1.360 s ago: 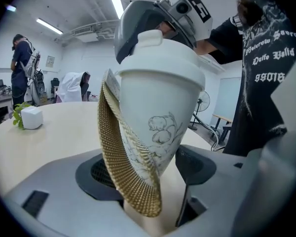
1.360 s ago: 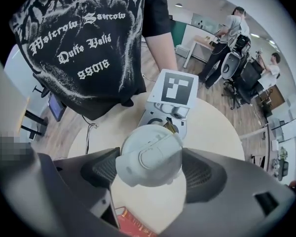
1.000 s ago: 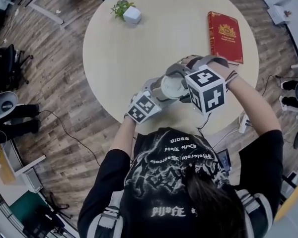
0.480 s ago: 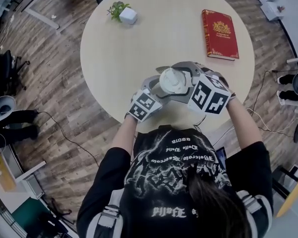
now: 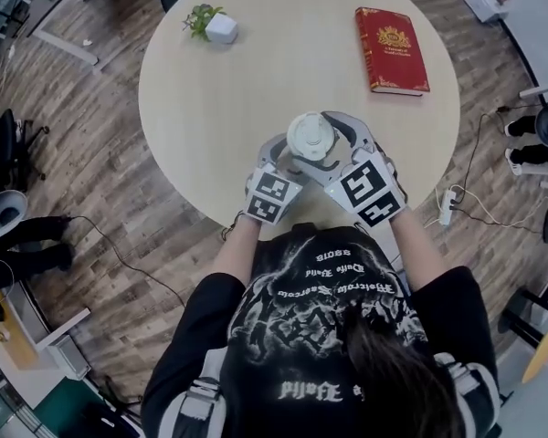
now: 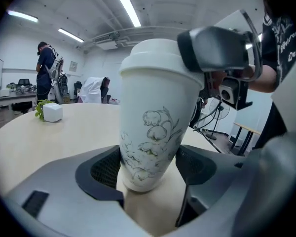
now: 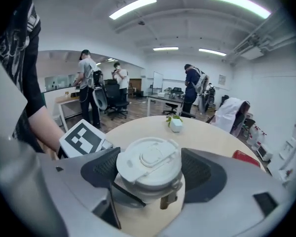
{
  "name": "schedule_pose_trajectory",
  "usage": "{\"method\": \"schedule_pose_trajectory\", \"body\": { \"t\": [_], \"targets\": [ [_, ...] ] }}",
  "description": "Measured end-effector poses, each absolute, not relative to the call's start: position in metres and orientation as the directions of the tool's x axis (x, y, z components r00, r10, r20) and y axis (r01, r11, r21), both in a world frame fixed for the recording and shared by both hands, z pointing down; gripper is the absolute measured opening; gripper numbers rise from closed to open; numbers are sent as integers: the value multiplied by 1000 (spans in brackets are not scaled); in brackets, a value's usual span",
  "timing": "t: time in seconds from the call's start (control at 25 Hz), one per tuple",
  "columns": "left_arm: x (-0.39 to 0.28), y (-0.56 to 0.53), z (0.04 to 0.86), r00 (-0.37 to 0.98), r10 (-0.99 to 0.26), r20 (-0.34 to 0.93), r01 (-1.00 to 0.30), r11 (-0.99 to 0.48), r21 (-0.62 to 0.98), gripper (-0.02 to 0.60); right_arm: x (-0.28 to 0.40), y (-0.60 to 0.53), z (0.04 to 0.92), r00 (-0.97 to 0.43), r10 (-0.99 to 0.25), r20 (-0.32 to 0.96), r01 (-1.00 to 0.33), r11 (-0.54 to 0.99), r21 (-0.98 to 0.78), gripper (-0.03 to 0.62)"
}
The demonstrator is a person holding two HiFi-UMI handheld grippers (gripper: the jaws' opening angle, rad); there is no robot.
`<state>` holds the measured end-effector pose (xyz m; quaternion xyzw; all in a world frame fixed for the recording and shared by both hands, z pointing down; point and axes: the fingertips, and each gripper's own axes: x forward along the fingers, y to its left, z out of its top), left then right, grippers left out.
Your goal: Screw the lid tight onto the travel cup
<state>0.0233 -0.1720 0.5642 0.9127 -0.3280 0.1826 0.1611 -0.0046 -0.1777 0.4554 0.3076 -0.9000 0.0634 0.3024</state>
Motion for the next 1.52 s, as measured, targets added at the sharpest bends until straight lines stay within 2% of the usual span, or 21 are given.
{"method": "schedule_pose_trajectory", "body": {
  "t": [0.16, 0.32, 0.44, 0.6, 0.72, 0.8, 0.92, 1.08, 1.16, 1.24, 1.36, 1.52],
  "targets": [
    [23, -172, 565, 676, -593, 438, -708, -688, 160, 370, -1, -179, 453, -558, -646, 521, -727, 683, 69, 390],
    [22, -171, 565, 639, -632, 438, -745, -649, 152, 368, 1, -180, 452, -470, -719, 513, -812, 580, 69, 390],
    [22, -172, 566, 628, -643, 438, -758, -633, 158, 368, 0, -181, 454, -460, -712, 530, -816, 575, 64, 390],
    [23, -169, 567, 645, -623, 443, -741, -652, 161, 367, 0, -176, 452, -561, -615, 554, -752, 659, -30, 393],
    [24, -168, 566, 686, -571, 452, -691, -706, 157, 367, -1, -171, 444, -663, -502, 555, -627, 778, -45, 446],
    [23, -167, 566, 708, -539, 457, -661, -733, 159, 367, -2, -164, 443, -705, -388, 593, -469, 883, 20, 446],
    [23, -168, 565, 728, -511, 457, -633, -757, 162, 367, 5, -162, 445, -689, -237, 685, -206, 970, 127, 448],
    [24, -169, 566, 738, -502, 451, -619, -769, 157, 365, 6, -165, 444, -633, -63, 771, 95, 983, 158, 428],
    [23, -169, 566, 743, -495, 450, -612, -774, 159, 365, 3, -160, 449, -569, 37, 821, 267, 953, 142, 423],
    [22, -168, 566, 748, -484, 455, -603, -781, 161, 365, 0, -157, 457, -491, 85, 867, 410, 901, 144, 416],
    [25, -169, 566, 754, -472, 457, -592, -789, 162, 365, 1, -161, 466, -417, 113, 902, 500, 857, 124, 408],
    [23, -169, 566, 760, -462, 457, -585, -792, 174, 365, -4, -160, 466, -413, 154, 898, 490, 868, 77, 385]
  ]
}}
